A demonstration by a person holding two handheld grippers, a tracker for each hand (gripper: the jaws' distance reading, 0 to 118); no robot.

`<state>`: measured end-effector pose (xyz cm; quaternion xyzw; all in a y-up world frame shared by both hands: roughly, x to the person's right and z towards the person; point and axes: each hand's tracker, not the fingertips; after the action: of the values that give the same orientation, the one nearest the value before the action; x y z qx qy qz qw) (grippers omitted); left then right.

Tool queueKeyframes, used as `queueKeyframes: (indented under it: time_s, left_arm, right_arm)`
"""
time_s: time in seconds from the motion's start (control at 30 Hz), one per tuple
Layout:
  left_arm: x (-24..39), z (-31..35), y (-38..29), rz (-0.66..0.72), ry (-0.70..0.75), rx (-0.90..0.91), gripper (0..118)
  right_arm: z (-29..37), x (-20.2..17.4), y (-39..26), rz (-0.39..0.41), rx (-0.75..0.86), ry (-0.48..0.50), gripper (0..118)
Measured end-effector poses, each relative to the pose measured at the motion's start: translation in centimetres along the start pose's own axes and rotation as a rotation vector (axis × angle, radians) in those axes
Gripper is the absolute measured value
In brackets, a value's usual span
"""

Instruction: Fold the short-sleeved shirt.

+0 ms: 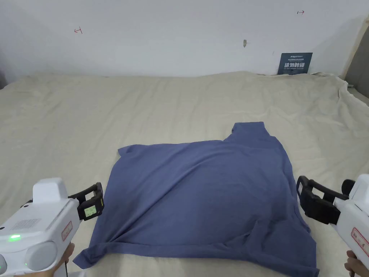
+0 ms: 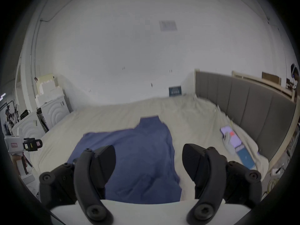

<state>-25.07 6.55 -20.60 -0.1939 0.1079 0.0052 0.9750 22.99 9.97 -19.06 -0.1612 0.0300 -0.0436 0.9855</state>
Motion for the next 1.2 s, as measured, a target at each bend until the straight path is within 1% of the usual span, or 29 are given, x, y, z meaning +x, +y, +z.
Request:
queueKeyframes:
  time_s: [0.07,0.1,0.17,0.2,0.23,0.27,0.3,0.33,0.4,0.5,0.67,0.8,0.97,1.03,1.07,1.17,1.2]
  left_arm:
    - [0.7,0.8,0.5,-0.021,0.031,0.064,93]
    - [1.1,1.2,0.6,-0.029,0.028,0.096,86]
    - [1.4,1.6,0.7,-0.029,0.02,0.137,69]
    - [1.6,1.9,0.8,-0.027,0.013,0.15,65]
    - [1.7,2.2,0.9,-0.024,0.003,0.16,65]
    - [1.6,2.3,0.9,-0.013,-0.019,0.168,47]
    - [1.5,2.4,1.0,0.013,-0.065,0.17,21]
    - [1.4,2.6,1.1,0.025,-0.078,0.161,7]
    - [1.4,2.9,1.0,0.03,-0.067,0.174,0]
    - [1.4,3.3,1.0,0.03,-0.061,0.193,0]
    - [1.0,2.7,0.8,0.012,-0.078,0.128,0]
    - [0.1,1.9,0.2,0.07,-0.111,0.018,0]
    - [-1.1,-0.3,-2.0,0.082,-0.09,-0.178,0]
    - [-1.8,-1.3,-3.3,0.116,-0.099,-0.268,1]
    - [-2.1,-1.6,-3.9,0.144,-0.104,-0.282,7]
    - [-3.1,-3.3,-6.1,0.204,-0.106,-0.399,44]
    - [-3.4,-3.8,-6.9,0.207,-0.102,-0.431,50]
  right_arm:
    - [0.4,-1.0,0.6,0.039,0.04,-0.017,57]
    - [0.6,-1.5,0.8,0.065,0.053,-0.031,44]
    - [0.8,-2.3,0.8,0.094,0.067,-0.046,27]
    - [0.9,-2.5,0.9,0.096,0.071,-0.043,23]
    - [1.0,-2.7,0.8,0.097,0.078,-0.043,23]
    - [1.1,-2.9,0.7,0.098,0.086,-0.045,7]
    - [1.3,-3.1,0.7,0.104,0.096,-0.052,0]
    - [1.0,-2.6,0.6,0.112,0.09,-0.039,0]
    - [1.1,-2.7,0.4,0.103,0.092,-0.038,0]
    - [1.1,-2.5,0.4,0.098,0.092,-0.036,0]
    - [1.4,-2.6,0.6,0.093,0.095,-0.031,0]
    - [1.5,-2.5,0.7,0.084,0.09,-0.03,0]
    - [1.4,-2.2,0.3,0.081,0.07,-0.036,0]
    - [1.4,-2.0,0.0,0.074,0.059,-0.037,0]
    - [1.3,-1.9,-0.2,0.073,0.054,-0.039,0]
    - [0.7,-1.1,-0.9,0.07,0.028,-0.041,0]
    - [0.6,-0.9,-1.0,0.067,0.02,-0.041,0]
